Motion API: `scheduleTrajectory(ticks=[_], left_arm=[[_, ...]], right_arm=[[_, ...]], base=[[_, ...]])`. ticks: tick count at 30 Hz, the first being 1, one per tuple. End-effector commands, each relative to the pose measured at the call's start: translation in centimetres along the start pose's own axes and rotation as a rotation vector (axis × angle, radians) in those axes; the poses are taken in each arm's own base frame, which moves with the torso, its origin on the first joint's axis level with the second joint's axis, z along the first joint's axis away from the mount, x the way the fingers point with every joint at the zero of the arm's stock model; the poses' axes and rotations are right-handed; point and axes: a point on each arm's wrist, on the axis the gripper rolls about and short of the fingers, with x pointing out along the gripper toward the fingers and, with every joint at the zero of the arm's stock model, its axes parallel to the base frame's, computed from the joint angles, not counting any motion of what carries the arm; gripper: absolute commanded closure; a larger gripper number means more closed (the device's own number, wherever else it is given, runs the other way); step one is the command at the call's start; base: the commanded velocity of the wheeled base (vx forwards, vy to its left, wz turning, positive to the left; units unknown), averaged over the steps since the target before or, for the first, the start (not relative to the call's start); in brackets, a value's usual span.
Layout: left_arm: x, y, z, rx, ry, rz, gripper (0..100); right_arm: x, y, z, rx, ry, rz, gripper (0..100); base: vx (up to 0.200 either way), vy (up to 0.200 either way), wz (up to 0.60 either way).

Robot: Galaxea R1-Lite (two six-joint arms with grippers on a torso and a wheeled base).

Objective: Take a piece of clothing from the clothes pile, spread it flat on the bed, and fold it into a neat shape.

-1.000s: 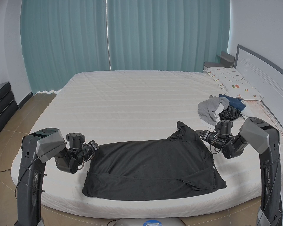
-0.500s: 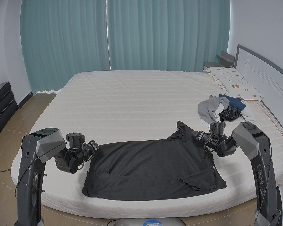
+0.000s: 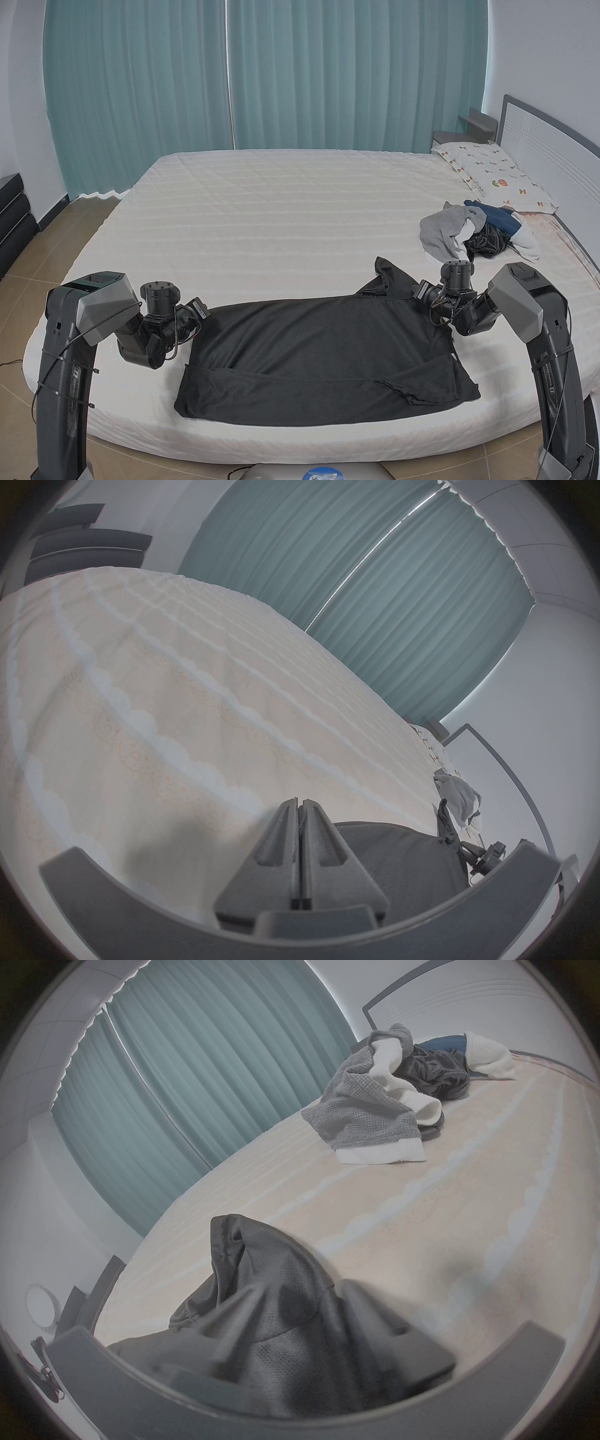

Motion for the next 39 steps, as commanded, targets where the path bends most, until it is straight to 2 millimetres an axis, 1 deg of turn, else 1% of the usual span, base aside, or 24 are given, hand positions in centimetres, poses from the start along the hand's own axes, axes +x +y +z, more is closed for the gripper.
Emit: scheduleTrajectory(ticks=[1, 3, 9, 13, 17, 19, 21, 23, 24, 26, 27, 29, 30, 32, 36, 37, 39], left_arm=[[0.0, -0.1, 0.0, 0.000, -0.001, -0.001, 100], [0.0, -0.1, 0.0, 0.000, -0.001, -0.001, 100], [-0.1, -0.1, 0.2, 0.000, -0.005, -0.002, 100], [0.0, -0.2, 0.4, 0.003, -0.017, -0.008, 100], [-0.2, -0.2, 0.8, 0.003, -0.048, -0.002, 100], [-0.4, -0.3, 1.0, 0.003, -0.064, 0.009, 100], [-0.5, -0.2, 0.9, 0.004, -0.060, 0.014, 100], [-0.5, -0.2, 1.0, 0.006, -0.062, 0.014, 100], [-0.8, -0.4, 1.3, 0.008, -0.081, 0.001, 100], [-1.3, -0.6, 1.4, 0.010, -0.088, -0.006, 100], [-1.6, -0.6, 1.5, 0.010, -0.091, -0.009, 100], [-1.8, -0.5, 1.6, 0.010, -0.095, -0.006, 100], [-2.0, -0.1, 2.2, 0.006, -0.113, -0.002, 100], [-2.1, 0.5, 2.6, 0.002, -0.122, 0.007, 100], [-2.1, 0.7, 2.5, 0.002, -0.115, 0.007, 100], [-2.1, 0.6, 2.5, 0.003, -0.116, 0.004, 100], [-2.1, 0.6, 2.4, 0.003, -0.114, 0.004, 100]], right_arm=[[-0.3, 0.1, 0.6, 0.025, -0.009, 0.004, 100], [-0.4, 0.2, 1.0, 0.034, -0.015, 0.005, 100], [-1.1, -0.5, 1.7, 0.057, -0.020, -0.004, 100], [-1.7, -0.3, 2.5, 0.098, -0.053, 0.014, 100], [-2.2, -0.1, 2.8, 0.097, -0.057, 0.035, 100], [-3.0, 0.3, 3.1, 0.097, -0.050, 0.048, 100], [-3.5, 0.6, 3.6, 0.096, -0.053, 0.069, 100], [-3.6, 0.6, 3.6, 0.097, -0.049, 0.074, 100], [-3.9, 0.7, 3.7, 0.096, -0.057, 0.082, 100], [-4.1, 0.7, 4.1, 0.098, -0.073, 0.091, 100], [-4.2, 0.5, 4.0, 0.097, -0.069, 0.086, 100], [-4.2, 0.4, 3.8, 0.098, -0.063, 0.082, 100], [-4.4, 0.4, 3.6, 0.096, -0.057, 0.077, 100], [-5.0, 0.9, 4.6, 0.097, -0.075, 0.092, 100], [-5.3, 0.7, 4.8, 0.100, -0.071, 0.100, 100], [-5.6, 1.0, 5.3, 0.102, -0.084, 0.108, 100], [-5.6, 1.0, 5.1, 0.117, -0.073, 0.104, 100]], base=[[0.000, 0.000, 0.00], [0.000, 0.000, 0.00], [0.000, 0.000, 0.00], [0.000, 0.000, 0.00], [0.000, 0.000, 0.00], [0.000, 0.000, 0.00], [0.000, 0.000, 0.00], [0.000, 0.000, 0.00], [0.000, 0.000, 0.00], [0.000, 0.000, 0.00], [0.000, 0.000, 0.00], [0.000, 0.000, 0.00], [0.000, 0.000, 0.00], [0.000, 0.000, 0.00], [0.000, 0.000, 0.00], [0.000, 0.000, 0.00], [0.000, 0.000, 0.00]])
